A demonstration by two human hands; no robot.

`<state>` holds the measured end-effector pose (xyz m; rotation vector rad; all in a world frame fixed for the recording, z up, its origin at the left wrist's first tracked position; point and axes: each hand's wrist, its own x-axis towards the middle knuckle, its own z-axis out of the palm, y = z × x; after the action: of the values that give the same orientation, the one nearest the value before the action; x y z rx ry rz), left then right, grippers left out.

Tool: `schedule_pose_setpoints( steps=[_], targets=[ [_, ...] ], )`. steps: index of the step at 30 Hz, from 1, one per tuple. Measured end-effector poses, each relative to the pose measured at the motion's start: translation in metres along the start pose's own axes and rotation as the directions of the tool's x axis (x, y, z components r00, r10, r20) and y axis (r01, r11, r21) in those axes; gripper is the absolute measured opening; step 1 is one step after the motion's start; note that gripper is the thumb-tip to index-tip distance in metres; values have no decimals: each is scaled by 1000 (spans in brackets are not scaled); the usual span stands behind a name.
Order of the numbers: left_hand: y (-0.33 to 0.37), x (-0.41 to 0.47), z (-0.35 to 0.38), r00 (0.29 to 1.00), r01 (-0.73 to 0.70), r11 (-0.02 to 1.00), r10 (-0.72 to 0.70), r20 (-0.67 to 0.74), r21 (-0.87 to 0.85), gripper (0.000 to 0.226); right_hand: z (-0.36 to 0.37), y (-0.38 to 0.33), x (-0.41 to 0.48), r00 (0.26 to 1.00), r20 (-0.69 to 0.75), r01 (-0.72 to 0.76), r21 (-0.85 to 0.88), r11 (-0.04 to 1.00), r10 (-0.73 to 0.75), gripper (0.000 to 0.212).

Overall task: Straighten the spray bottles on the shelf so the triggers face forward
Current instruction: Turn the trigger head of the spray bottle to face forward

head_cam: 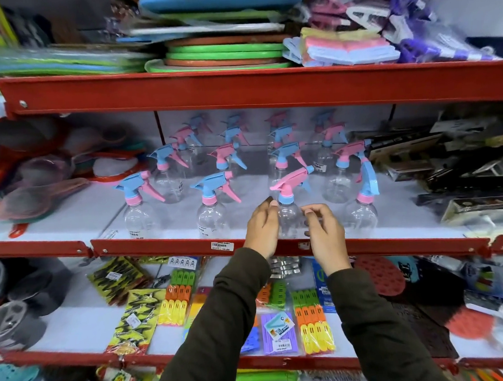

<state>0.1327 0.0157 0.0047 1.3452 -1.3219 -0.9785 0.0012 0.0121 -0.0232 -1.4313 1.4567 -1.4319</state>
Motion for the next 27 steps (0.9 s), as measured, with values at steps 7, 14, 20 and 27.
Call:
schedule_pose_setpoints(
  steps=[7,14,20,27],
  targets=[
    [-1,-11,4,983,-64,993,79,-165,96,39,6,-3,4,996,87,-17,29,999,14,32],
    [-3,-8,4,987,-93,991,105,-122,96,39,6,-2,-3,998,62,-3,54,999,-1,30],
    [-8,-9,4,987,-110,986,123,-104,124,44,2,0,-5,998,67,16,34,999,-19,28],
    [-18,-28,14,919,-251,955,286,-272,159,45,-14,-1,-23,997,8,70,57,996,-70,26]
  ],
)
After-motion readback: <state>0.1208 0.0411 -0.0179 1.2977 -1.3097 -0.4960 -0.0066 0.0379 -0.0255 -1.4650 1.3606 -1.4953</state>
